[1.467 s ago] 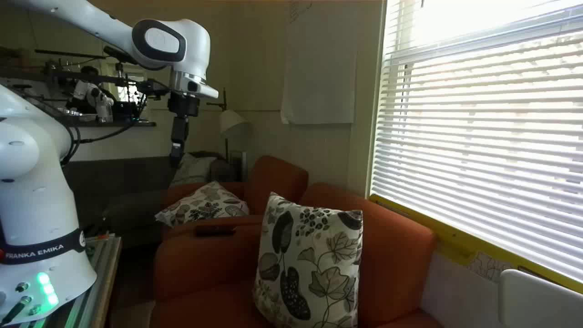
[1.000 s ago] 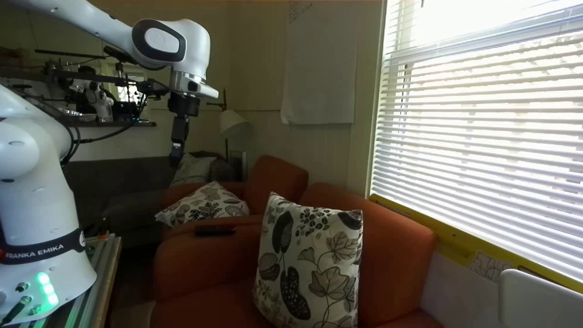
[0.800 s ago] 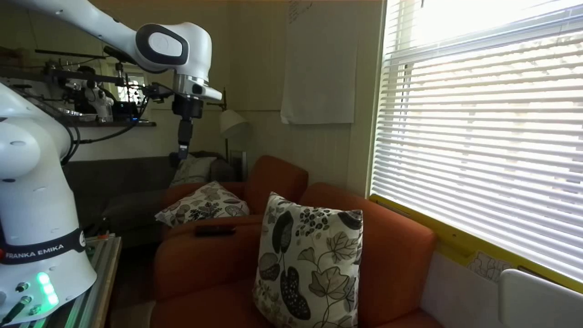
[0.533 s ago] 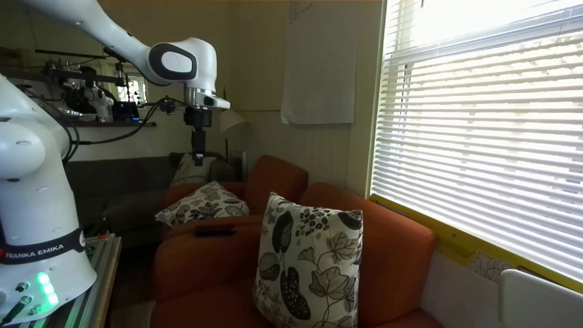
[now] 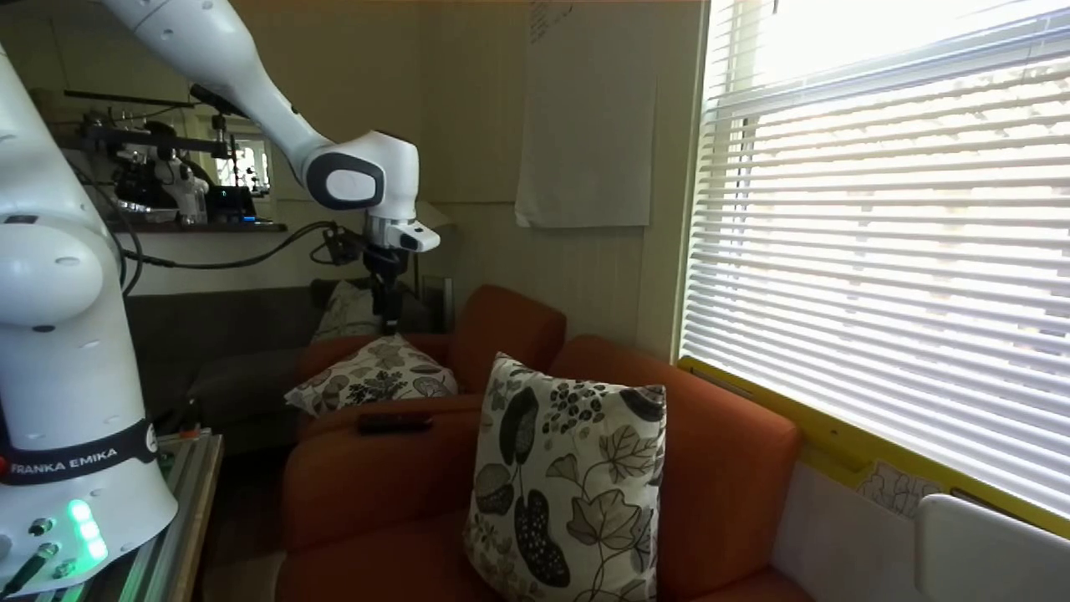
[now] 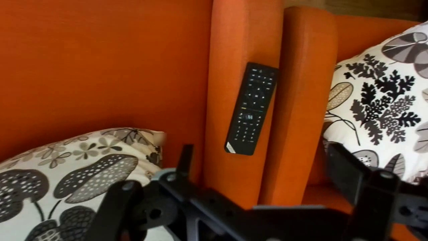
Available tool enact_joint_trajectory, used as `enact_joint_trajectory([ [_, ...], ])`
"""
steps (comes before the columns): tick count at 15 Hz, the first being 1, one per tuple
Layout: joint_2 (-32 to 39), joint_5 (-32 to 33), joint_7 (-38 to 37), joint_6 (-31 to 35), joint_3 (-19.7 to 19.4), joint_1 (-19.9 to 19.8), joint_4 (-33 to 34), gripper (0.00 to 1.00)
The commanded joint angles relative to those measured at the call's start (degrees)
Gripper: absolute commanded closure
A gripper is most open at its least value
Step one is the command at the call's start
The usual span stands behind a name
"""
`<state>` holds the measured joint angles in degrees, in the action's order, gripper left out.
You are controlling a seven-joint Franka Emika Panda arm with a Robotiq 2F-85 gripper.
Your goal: Put the remote on the rightmost sofa arm
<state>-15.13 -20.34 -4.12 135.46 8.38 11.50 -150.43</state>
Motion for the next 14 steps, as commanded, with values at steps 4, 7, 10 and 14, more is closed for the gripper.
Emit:
enact_joint_trajectory([
  [4,15.56,-2.41,-5.62,5.31,2.47,1.05,5.63,0.0],
  [7,13.62,-3.65,-3.71,4.62,2.48,0.73,4.02,0.0],
  [10,15.25,-3.63,-3.77,4.98,2.59,0.65,4.96,0.0],
  [14,21.38,-4.32,-4.49,11.44,3.81,1.66,7.16,0.0],
])
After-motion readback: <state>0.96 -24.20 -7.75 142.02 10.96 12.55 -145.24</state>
